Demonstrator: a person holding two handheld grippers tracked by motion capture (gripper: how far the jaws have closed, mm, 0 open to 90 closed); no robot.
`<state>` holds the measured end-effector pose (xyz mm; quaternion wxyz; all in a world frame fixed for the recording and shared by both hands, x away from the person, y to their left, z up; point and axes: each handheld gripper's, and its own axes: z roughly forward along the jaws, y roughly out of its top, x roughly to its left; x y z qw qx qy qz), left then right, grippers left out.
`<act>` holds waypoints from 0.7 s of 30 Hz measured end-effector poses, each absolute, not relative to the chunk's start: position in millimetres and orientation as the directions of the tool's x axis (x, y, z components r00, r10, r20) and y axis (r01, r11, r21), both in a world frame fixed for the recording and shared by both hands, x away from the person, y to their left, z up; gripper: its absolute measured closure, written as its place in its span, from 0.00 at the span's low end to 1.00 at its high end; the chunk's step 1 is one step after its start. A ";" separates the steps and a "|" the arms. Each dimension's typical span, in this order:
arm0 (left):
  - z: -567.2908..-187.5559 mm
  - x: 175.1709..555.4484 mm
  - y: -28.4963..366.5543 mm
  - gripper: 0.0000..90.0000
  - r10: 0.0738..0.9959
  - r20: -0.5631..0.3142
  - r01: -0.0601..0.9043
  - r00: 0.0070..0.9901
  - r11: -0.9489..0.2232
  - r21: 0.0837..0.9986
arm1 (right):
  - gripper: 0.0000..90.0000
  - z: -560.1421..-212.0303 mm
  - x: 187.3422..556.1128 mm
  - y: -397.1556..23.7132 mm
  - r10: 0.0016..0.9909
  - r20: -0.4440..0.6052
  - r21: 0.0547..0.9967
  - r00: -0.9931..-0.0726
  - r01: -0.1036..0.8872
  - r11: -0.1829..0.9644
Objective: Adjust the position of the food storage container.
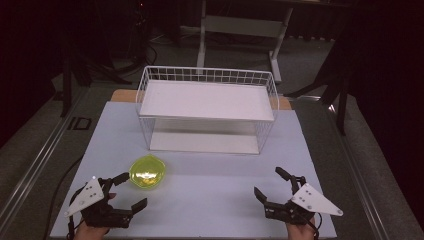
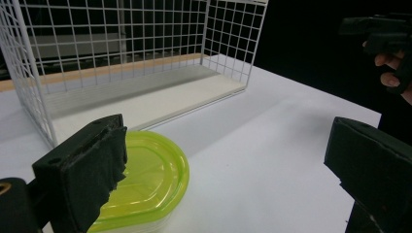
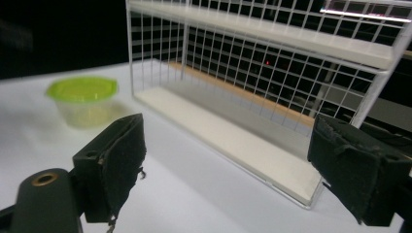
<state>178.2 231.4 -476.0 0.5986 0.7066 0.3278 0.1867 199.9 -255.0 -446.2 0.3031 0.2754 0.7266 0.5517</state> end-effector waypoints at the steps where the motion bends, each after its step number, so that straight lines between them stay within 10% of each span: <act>1: -476.0 178.2 231.4 0.03 0.687 -0.129 0.240 0.715 -0.068 0.968 | 0.15 -446.5 199.7 -253.1 0.732 -0.148 0.964 -0.665 0.070 0.258; 21: -431.6 187.2 248.9 0.03 0.685 -0.113 0.220 0.720 -0.070 0.973 | 0.15 -445.2 196.1 -250.2 0.701 -0.106 0.980 -0.705 0.045 0.194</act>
